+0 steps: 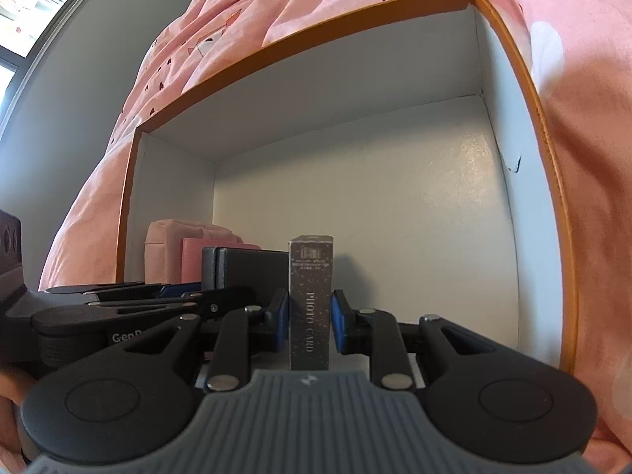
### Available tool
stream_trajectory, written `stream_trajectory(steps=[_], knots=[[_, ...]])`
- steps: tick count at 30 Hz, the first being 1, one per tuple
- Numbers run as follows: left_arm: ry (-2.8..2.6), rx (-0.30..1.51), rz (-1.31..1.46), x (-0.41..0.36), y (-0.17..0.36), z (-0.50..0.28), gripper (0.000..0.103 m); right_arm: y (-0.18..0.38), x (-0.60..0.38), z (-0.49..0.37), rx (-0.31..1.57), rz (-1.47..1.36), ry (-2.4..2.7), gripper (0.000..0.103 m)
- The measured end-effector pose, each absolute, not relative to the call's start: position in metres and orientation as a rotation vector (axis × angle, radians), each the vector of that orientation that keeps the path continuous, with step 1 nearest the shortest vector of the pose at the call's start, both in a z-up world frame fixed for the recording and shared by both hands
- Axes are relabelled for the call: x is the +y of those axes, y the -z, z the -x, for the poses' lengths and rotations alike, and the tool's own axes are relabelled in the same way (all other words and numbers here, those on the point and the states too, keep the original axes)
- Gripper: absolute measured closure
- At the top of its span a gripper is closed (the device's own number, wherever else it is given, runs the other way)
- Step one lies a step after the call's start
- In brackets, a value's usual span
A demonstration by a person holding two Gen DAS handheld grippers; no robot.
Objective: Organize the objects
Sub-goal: 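Lower the black case and grey card box upright into the box beside the wallet, then open both tools to release the black case and grey card box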
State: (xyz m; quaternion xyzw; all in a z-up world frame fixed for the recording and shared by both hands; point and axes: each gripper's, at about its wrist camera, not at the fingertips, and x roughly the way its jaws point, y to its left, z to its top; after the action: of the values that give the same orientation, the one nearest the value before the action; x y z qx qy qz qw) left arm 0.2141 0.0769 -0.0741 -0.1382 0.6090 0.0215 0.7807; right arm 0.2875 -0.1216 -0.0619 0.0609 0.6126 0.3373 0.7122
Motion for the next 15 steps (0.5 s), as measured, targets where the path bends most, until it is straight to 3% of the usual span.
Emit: stream_trajectory(steps=[11, 15], knots=[[-0.019, 1.305, 0.303, 0.087, 0.074, -0.206, 0.065, 0.079, -0.097, -0.291, 1.42, -0.151, -0.734, 0.079], [0.036, 1.28, 0.318, 0.087, 0.069, -0.204, 0.058, 0.087, -0.094, -0.293, 1.431, -0.162, -0.715, 0.078]])
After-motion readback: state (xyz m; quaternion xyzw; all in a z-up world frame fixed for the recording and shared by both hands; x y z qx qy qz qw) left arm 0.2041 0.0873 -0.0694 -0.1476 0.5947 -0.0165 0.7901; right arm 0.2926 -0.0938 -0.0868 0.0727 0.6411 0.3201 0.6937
